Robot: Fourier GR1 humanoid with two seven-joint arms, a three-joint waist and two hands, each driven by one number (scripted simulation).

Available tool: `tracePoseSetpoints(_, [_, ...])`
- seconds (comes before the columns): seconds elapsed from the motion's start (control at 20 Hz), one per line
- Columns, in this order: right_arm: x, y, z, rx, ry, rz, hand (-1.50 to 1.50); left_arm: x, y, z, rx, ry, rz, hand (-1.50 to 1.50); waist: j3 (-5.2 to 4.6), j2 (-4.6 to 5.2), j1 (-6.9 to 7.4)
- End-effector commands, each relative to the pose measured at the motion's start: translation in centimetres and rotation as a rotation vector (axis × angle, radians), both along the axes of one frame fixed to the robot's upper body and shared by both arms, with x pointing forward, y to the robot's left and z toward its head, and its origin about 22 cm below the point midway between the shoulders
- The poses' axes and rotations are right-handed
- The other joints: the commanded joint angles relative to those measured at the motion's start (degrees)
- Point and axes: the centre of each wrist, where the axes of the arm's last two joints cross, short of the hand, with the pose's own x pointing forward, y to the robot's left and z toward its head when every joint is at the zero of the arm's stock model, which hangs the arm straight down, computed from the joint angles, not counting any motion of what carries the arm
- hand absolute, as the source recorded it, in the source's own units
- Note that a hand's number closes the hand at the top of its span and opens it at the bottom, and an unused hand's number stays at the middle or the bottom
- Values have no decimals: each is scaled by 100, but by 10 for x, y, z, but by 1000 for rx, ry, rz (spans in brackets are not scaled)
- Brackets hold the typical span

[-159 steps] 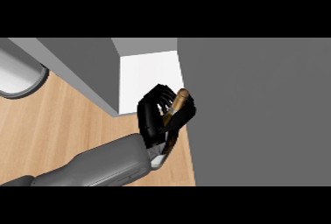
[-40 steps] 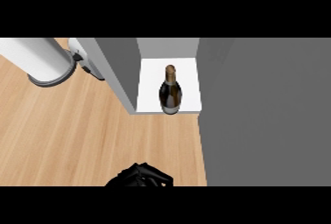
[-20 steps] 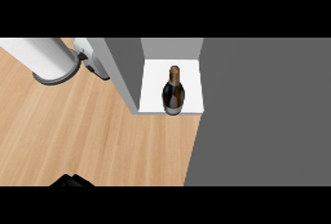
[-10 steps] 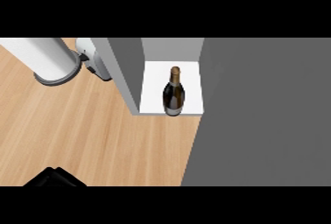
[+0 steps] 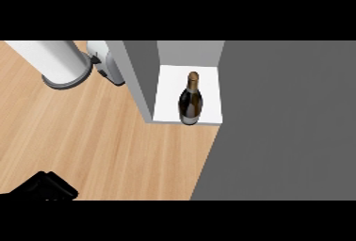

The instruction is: Pick up the wine, place it into the cabinet and close the cabinet

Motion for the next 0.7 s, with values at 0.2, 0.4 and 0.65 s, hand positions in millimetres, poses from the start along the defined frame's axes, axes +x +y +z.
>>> tracePoseSetpoints(0.2, [-6, 44, 6, 15, 2, 19, 150, 8, 24, -5, -32, 4, -32, 150, 2, 29, 203])
tracePoseSetpoints(0.4, [-2, 49, 2, 23, 25, 13, 150, 8, 31, -11, -32, 8, -57, 150, 0, 57, 303])
tracePoseSetpoints(0.65, [7, 48, -3, 36, 63, -36, 150, 13, 42, -11, -36, -11, -80, 150, 0, 109, 403])
